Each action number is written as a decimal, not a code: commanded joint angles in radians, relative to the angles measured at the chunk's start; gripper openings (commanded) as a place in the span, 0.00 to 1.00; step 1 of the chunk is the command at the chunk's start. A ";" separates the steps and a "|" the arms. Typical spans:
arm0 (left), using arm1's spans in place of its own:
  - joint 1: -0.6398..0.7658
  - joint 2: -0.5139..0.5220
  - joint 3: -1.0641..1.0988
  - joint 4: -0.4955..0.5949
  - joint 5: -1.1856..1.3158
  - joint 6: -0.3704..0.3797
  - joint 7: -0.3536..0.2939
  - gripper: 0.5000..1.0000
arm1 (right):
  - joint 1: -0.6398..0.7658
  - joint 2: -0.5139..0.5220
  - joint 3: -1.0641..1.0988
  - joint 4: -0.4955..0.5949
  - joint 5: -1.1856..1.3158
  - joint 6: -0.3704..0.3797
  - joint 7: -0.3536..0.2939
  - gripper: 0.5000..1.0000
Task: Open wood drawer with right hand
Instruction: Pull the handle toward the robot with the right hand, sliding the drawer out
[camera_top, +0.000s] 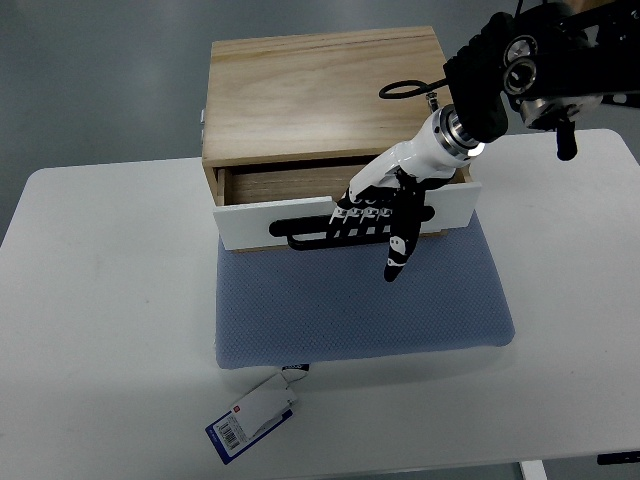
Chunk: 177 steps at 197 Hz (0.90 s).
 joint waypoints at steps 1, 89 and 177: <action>0.000 0.000 0.000 0.000 0.000 0.000 0.000 1.00 | 0.004 -0.010 0.000 0.008 0.000 0.029 0.001 0.83; 0.000 0.000 0.000 0.000 0.000 0.000 0.000 1.00 | 0.004 -0.030 0.000 0.051 0.000 0.063 0.007 0.83; 0.000 0.000 0.000 0.000 0.000 0.000 0.000 1.00 | 0.010 -0.078 0.003 0.068 0.002 0.063 0.012 0.83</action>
